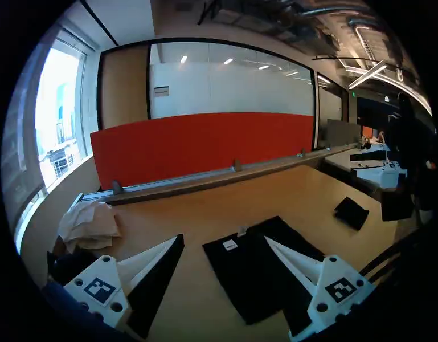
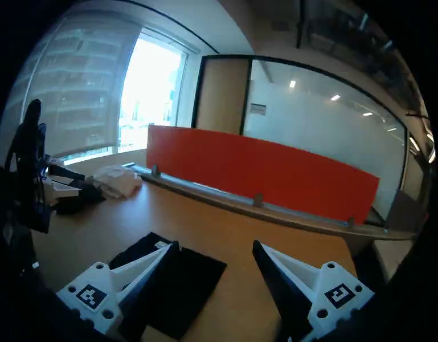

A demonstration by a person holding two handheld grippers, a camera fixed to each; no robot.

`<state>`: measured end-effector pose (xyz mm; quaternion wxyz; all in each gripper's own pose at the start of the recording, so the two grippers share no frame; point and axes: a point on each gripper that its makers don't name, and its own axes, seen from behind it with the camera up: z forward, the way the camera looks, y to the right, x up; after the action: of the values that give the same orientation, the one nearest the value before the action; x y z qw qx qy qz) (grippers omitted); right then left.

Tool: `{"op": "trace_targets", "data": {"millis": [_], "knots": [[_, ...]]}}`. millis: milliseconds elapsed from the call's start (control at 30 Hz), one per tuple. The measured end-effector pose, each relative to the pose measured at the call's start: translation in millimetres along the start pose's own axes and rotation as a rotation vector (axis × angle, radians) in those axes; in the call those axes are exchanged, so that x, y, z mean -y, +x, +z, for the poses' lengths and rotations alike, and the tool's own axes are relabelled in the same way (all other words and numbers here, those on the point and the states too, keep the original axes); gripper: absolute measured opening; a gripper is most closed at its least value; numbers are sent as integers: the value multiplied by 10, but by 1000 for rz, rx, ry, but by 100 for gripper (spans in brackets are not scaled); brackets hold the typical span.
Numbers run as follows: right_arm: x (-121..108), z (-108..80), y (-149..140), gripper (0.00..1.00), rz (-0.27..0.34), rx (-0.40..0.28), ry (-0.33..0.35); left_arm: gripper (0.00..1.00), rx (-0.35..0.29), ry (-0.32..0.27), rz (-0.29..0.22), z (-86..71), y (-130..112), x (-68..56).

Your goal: Fold towel

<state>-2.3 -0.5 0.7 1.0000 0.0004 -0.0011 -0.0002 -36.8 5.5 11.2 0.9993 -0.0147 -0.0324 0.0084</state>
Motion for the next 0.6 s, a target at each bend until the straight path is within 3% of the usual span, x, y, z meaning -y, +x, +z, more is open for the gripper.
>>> {"op": "trace_targets", "data": {"millis": [600], "knots": [[321,255,-1322,100,0,190,88,94,210,-99,23,271,-1137,-349]]}}
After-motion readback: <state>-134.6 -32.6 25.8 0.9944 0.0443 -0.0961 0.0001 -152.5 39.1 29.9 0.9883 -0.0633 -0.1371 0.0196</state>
